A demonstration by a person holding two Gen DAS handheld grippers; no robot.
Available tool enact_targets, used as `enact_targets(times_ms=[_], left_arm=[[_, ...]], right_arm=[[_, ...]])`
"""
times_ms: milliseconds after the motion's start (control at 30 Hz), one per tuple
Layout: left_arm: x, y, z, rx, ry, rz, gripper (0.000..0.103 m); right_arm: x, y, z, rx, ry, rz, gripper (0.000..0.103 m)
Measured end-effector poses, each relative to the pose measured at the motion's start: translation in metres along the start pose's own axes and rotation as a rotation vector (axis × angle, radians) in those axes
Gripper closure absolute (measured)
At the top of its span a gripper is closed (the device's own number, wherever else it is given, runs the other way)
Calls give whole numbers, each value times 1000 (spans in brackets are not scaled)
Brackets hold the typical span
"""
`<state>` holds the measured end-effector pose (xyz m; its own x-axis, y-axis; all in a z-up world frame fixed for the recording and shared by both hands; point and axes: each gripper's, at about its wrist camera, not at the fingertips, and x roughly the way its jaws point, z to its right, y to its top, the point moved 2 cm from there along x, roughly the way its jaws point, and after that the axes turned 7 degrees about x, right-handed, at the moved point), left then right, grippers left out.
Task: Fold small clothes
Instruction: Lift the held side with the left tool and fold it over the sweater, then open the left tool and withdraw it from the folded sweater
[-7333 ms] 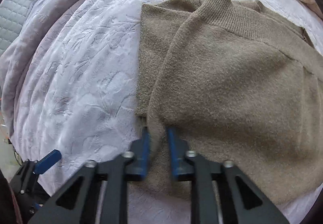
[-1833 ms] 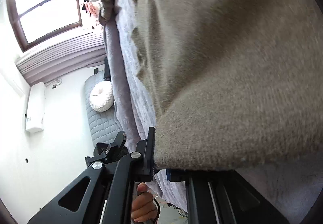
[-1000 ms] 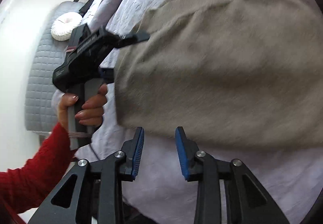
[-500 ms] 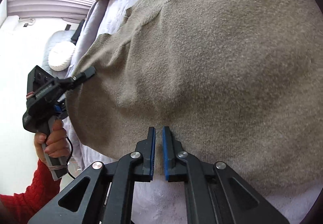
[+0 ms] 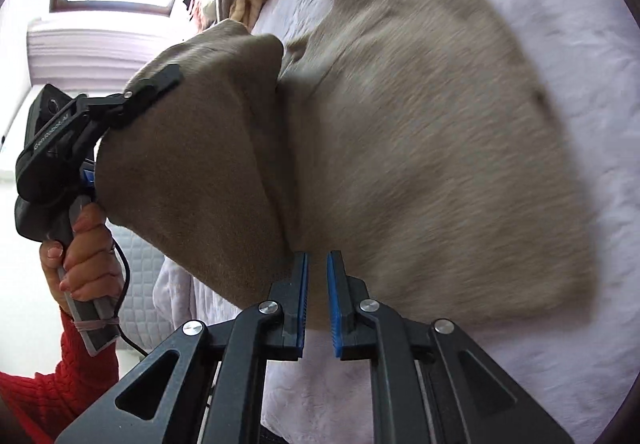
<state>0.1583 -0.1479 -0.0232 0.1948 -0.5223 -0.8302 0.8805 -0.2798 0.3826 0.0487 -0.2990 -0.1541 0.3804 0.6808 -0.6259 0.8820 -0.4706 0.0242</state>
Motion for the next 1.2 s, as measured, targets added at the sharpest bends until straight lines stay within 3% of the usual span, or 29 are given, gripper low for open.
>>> enact_targets(times_ms=[200, 433, 533, 700, 767, 833, 867, 933, 1100, 1200], left_arm=[[76, -8, 60, 217, 197, -118, 83], [97, -20, 100, 369, 418, -113, 82], [90, -22, 114, 419, 396, -84, 82], [65, -20, 126, 379, 244, -8, 82], [53, -20, 124, 344, 197, 14, 82], [44, -19, 114, 300, 177, 28, 44], [37, -20, 108, 277, 178, 51, 12], [22, -23, 98, 258, 194, 113, 8], [14, -30, 56, 175, 248, 95, 8], [11, -40, 23, 97, 275, 75, 8]], right_arm=[[-15, 20, 41, 89, 5, 52, 91], [-9, 29, 58, 147, 57, 57, 91], [-15, 28, 64, 150, 63, 58, 91], [-28, 26, 72, 184, 90, 83, 89], [-34, 29, 79, 230, 145, 112, 80], [-37, 32, 88, 296, 233, 135, 60], [-39, 33, 92, 334, 276, 145, 58], [-39, 33, 99, 389, 327, 151, 57], [-46, 30, 107, 448, 406, 154, 57], [-58, 24, 120, 510, 480, 181, 51]])
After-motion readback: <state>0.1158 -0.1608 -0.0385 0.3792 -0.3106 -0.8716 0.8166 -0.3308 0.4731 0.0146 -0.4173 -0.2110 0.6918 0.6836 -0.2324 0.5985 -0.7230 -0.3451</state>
